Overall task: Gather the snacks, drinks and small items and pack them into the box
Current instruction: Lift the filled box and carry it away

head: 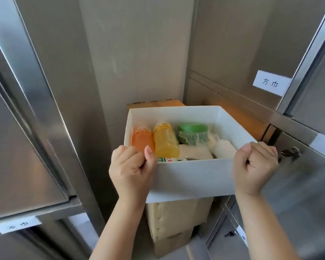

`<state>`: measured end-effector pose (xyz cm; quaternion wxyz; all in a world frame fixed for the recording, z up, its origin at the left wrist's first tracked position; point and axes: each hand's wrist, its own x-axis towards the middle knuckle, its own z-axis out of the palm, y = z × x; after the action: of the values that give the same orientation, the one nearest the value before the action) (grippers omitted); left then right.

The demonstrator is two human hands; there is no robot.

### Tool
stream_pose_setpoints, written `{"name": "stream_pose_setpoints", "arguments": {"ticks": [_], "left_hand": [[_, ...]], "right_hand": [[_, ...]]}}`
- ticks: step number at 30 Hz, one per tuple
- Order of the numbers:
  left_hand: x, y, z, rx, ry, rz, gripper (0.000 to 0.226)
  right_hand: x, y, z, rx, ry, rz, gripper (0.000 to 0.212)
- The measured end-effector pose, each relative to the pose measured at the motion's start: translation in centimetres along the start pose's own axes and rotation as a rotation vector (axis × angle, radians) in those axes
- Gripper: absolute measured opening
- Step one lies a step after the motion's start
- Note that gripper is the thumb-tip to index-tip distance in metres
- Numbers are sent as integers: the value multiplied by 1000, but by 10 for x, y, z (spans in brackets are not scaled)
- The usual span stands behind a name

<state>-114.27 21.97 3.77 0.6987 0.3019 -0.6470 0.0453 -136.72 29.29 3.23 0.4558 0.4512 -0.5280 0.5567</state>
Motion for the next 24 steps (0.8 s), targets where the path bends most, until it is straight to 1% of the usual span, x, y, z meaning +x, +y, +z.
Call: {"name": "stream_pose_setpoints", "arguments": {"ticks": [4,6,8,11,13,14,17,24], "left_hand": [[-1,1,24,85,8,24,43],[-3,-2,37,124,-20,27,44],[-5,-5,48,213,-65,49,43],[-14,-10,60,415,-127,190,37],[-22,-14,66,519,-180,291,40],[-26,-16,69,555,-204,314,44],[-28,-21,78,611,-243,300,51],[-16,-37,105,667,-333,211,45]], "right_hand": [[6,26,28,19,-33,-3,48],[5,37,43,31,-35,11,46],[5,45,55,58,-30,38,42],[-4,49,69,137,-51,53,23],[-16,50,76,142,-88,-9,28],[-21,52,78,136,-107,-52,30],[-28,65,91,144,-130,-100,25],[-23,84,123,177,-216,-78,20]]}}
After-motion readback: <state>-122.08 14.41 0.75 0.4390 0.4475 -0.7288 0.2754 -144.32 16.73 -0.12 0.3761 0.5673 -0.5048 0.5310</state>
